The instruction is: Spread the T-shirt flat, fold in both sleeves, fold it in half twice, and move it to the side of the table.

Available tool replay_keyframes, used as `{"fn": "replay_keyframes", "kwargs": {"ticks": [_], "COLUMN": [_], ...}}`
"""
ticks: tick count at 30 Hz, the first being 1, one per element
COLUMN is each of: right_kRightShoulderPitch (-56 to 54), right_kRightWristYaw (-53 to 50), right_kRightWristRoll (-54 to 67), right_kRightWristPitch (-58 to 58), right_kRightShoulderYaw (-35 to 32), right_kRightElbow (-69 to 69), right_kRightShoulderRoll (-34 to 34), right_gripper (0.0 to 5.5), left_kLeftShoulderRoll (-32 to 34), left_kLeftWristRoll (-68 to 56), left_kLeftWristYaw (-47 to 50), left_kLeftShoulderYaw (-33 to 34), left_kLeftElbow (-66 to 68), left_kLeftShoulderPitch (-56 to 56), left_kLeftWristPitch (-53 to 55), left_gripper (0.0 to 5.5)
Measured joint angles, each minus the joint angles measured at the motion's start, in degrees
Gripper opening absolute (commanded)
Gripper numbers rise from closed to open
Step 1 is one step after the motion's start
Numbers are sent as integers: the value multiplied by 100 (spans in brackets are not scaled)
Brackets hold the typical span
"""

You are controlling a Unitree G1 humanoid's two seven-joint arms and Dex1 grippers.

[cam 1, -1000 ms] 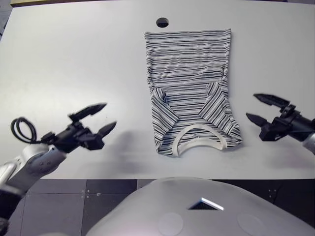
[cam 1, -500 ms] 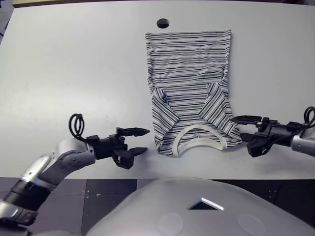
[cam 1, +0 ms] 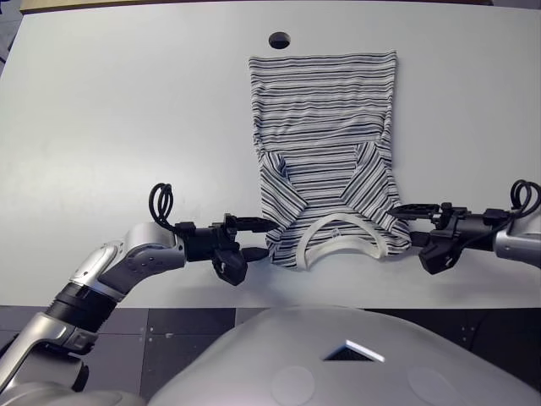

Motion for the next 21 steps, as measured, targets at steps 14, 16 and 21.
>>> {"fn": "replay_keyframes", "kwargs": {"ticks": [14,16,21], "right_kRightShoulderPitch": [180,253,1015], "right_kRightWristYaw": [-20,-38,-124], "right_kRightWristRoll": [125,225,1071], "right_kRightWristPitch": [-126,-119,14], "right_kRightShoulderYaw": [281,276,-9], "right_kRightElbow": [90,95,-201], "right_kRightShoulderRoll": [-1,-1,-59], "right_gripper": [10,10,10], "left_kLeftShoulderRoll": [-32,3,580], "left_kLeftWristRoll": [-146,-252,-969], "left_kLeftWristYaw": [-179,-179,-370], "left_kLeftShoulderYaw": [-128,-54,68], "left_kLeftElbow": [327,324,-22], "left_kLeftShoulderPitch": [-16,75,1032], "left_kLeftWristPitch": [-202,-202,-173], "left_gripper": [26,11,11]}}
